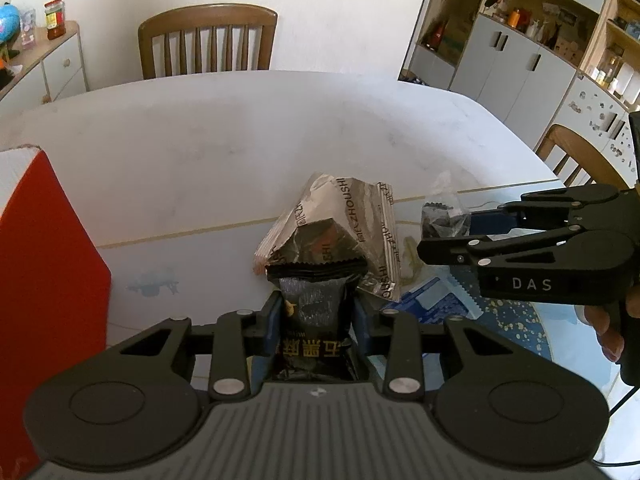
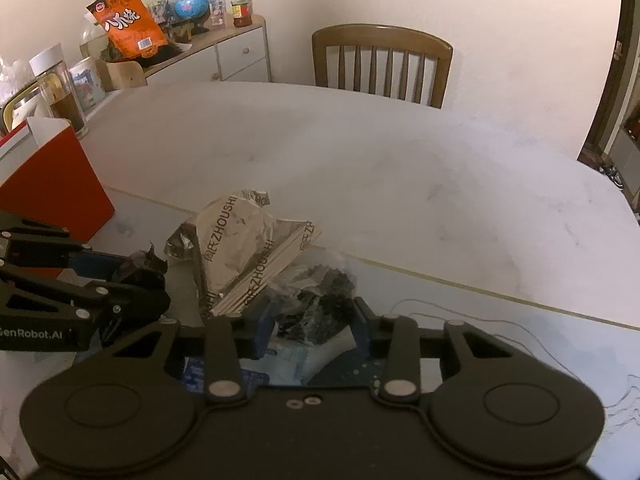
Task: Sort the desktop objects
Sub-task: 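Grasp the black snack packet with the left gripper while the right gripper grasps the clear bag of dark items, then carry the black packet and clear bag with both grippers toward the red box, then open the left gripper to drop the black packet while the right gripper releases the clear bag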
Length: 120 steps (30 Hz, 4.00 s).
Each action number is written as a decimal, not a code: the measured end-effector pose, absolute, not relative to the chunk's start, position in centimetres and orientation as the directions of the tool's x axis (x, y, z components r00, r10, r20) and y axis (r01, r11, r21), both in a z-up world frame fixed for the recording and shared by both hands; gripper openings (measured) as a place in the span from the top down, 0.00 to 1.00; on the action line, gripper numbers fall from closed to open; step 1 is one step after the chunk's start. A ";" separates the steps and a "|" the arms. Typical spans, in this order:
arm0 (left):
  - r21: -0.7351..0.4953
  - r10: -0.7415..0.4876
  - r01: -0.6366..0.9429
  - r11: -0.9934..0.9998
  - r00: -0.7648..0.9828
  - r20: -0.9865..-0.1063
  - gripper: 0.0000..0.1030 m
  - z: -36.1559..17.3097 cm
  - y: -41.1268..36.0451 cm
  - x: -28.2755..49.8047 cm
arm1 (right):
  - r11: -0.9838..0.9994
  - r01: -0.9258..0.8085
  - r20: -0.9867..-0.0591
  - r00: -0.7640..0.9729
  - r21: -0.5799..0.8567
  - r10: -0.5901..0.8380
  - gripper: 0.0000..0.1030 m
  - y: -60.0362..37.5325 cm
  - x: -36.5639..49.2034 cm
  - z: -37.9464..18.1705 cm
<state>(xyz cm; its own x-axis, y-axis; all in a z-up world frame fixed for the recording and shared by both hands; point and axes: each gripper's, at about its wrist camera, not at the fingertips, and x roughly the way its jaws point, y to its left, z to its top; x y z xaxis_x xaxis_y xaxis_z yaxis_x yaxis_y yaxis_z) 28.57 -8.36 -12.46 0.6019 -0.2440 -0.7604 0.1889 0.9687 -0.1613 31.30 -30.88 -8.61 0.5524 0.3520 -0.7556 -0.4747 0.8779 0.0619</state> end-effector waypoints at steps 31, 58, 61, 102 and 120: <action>-0.157 -0.282 0.245 0.957 0.657 -0.699 0.67 -4.6 -6.9 22.6 | 0.862 -0.505 -0.689 0.615 0.030 0.384 0.62 -29.3 24.1 -1.0; -0.139 -0.216 0.165 0.976 0.725 -0.654 0.67 0.4 5.7 15.9 | 0.780 -0.625 -0.638 0.588 0.032 0.497 0.62 -16.6 19.3 3.5; -0.138 -0.198 0.142 0.980 0.728 -0.657 0.67 0.4 7.5 15.6 | 0.767 -0.641 -0.636 0.580 0.030 0.510 0.62 -15.2 19.2 3.8; -0.027 -0.004 -0.030 0.999 0.601 -0.799 0.66 -6.9 19.7 23.7 | 0.698 -0.715 -0.726 0.463 0.032 0.508 0.62 -3.0 23.7 -0.7; -0.046 -0.037 -0.006 0.999 0.484 -0.874 0.66 -8.1 19.9 25.3 | 0.708 -0.706 -0.767 0.450 0.010 0.459 0.62 -1.2 26.2 -3.3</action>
